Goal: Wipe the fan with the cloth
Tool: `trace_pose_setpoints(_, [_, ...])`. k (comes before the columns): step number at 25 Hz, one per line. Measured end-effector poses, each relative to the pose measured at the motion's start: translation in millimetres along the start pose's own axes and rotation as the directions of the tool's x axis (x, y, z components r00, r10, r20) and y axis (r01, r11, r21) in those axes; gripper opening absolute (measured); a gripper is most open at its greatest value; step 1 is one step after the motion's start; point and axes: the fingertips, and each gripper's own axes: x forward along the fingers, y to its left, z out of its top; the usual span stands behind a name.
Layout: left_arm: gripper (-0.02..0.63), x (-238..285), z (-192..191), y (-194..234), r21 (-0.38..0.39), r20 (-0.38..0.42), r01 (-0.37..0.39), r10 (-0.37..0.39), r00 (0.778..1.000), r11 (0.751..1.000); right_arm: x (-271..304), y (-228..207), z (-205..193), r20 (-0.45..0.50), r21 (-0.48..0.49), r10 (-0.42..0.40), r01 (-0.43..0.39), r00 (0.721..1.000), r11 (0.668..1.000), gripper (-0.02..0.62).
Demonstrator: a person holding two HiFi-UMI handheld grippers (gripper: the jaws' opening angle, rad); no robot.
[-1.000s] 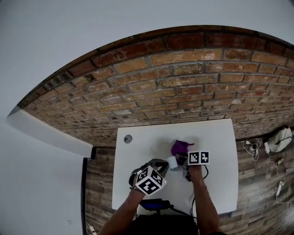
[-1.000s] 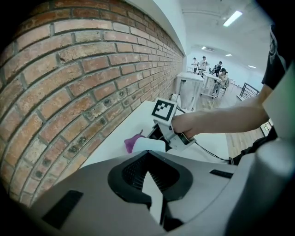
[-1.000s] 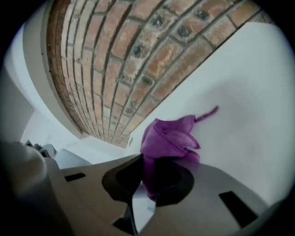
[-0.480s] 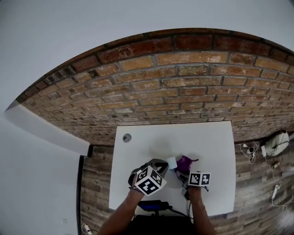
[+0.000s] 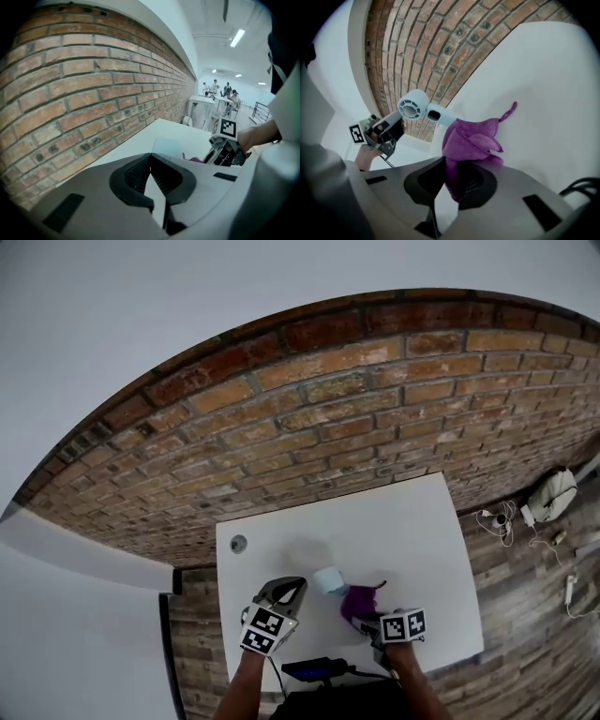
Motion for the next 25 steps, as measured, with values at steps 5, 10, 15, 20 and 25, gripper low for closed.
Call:
trace_pose_setpoints(5, [0.234,32.7,-58.4,-7.2,0.027,-0.086,0.135,-0.132,0.988,0.991,-36.7,-21.9,17.3,0.094,0.034,-0.045,0.042,0.995,0.999,0.055])
trace_pose_setpoints(10, [0.245,95.9,-67.8,-44.5,0.134,-0.084,0.24,-0.23,0.97,0.961,-60.1,-27.2,21.0,0.15,0.064,-0.047,0.038,0.988,0.997,0.055])
trace_pose_setpoints(15, [0.166,112.4,-47.4,-44.0,-0.092,0.01,0.228,-0.228,0.974,0.969,-72.6,-25.4,18.8,0.167,0.071,-0.028,0.016,0.986,0.997,0.055])
trace_pose_setpoints(20, [0.16,57.4,-6.9,-6.8,-0.701,0.521,0.518,-0.145,0.841,0.49,-83.9,-24.1,29.9,0.217,0.104,0.045,-0.069,0.975,0.992,0.055])
trace_pose_setpoints(25, [0.158,-31.3,41.4,24.3,-0.517,0.853,0.833,0.042,0.519,0.197,-83.4,11.5,75.4,0.302,0.075,0.176,-0.208,0.937,0.975,0.055])
